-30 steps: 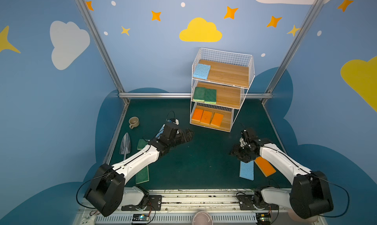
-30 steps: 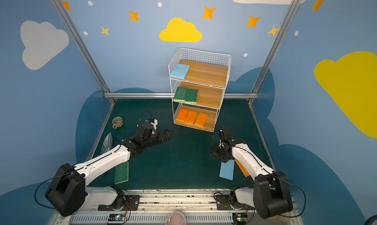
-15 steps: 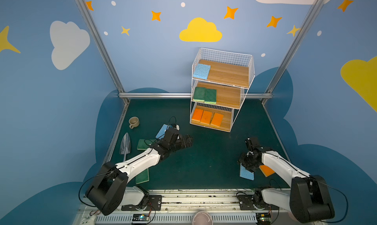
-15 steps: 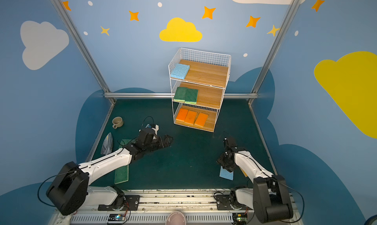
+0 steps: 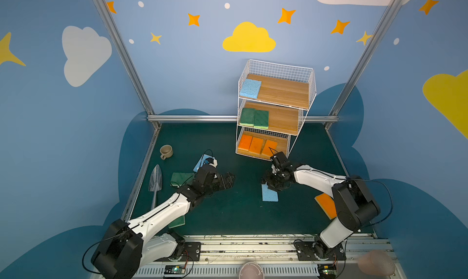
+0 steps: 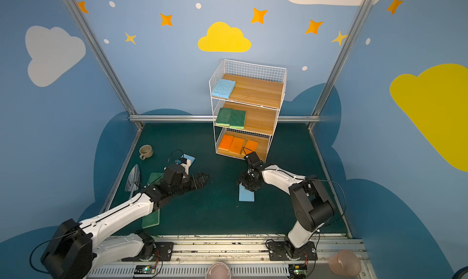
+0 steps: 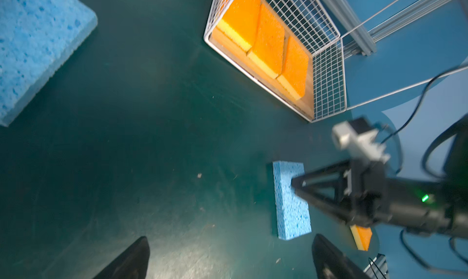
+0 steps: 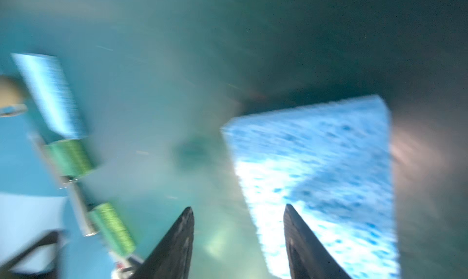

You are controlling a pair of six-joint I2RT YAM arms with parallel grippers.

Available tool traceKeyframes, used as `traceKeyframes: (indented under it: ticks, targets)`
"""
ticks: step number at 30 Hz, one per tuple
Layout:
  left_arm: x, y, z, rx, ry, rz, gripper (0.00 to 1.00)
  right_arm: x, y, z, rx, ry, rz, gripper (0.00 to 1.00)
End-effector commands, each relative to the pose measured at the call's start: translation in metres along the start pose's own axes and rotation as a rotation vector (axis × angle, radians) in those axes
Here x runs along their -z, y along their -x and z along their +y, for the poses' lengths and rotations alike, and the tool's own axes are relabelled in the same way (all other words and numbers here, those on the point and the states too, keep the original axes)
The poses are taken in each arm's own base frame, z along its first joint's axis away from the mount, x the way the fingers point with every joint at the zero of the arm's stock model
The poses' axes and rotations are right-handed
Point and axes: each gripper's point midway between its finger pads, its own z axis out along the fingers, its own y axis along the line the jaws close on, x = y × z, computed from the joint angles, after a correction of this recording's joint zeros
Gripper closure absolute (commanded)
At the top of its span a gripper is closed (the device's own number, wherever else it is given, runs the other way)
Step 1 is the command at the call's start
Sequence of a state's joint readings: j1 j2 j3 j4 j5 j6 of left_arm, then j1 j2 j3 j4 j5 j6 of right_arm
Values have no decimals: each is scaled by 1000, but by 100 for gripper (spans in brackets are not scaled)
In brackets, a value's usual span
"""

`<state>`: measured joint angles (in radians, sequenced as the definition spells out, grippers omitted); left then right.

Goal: Arrange cleaning sponges on a shelf
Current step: Move the cleaning sponge to the center of the table, then rotate the cleaning sponge at the center of the table.

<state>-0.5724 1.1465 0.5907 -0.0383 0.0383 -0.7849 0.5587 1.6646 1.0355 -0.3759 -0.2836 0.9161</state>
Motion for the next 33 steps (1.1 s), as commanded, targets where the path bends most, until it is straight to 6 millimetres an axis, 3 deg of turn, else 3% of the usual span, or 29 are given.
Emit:
traceKeyframes:
  ticks: [1, 3, 5, 7, 9, 14, 20, 24, 28, 33]
  targets:
    - [1, -11, -3, -12, -27, 51, 3, 16, 6, 26, 35, 76, -12, 42]
    - [-3, -15, -7, -12, -48, 73, 10, 28, 5, 24, 43, 94, -18, 44]
    - [-8, -19, -11, -10, -70, 89, 28, 38, 3, 15, 50, 103, -8, 51]
    - [-13, -23, -17, -11, -90, 107, 44, 45, -2, -3, 62, 80, 24, 68]
    - [-17, -26, -23, -19, -101, 119, 50, 50, -6, -27, 62, 36, 52, 78]
    - [-29, -31, -30, -35, -106, 142, 51, 51, -21, -69, 33, 29, 103, 73]
    - [-36, -36, -30, -16, -106, 157, 53, 29, -38, -79, 10, 75, 166, 75]
    - [-35, -40, -25, -11, -91, 160, 51, 17, -46, -84, 3, 80, 202, 62]
    - [-29, -42, -21, -5, -83, 148, 49, 10, -52, -78, 24, 95, 223, 60]
    - [-24, -43, -18, -3, -77, 142, 48, 0, -66, -50, 75, 148, 261, 60]
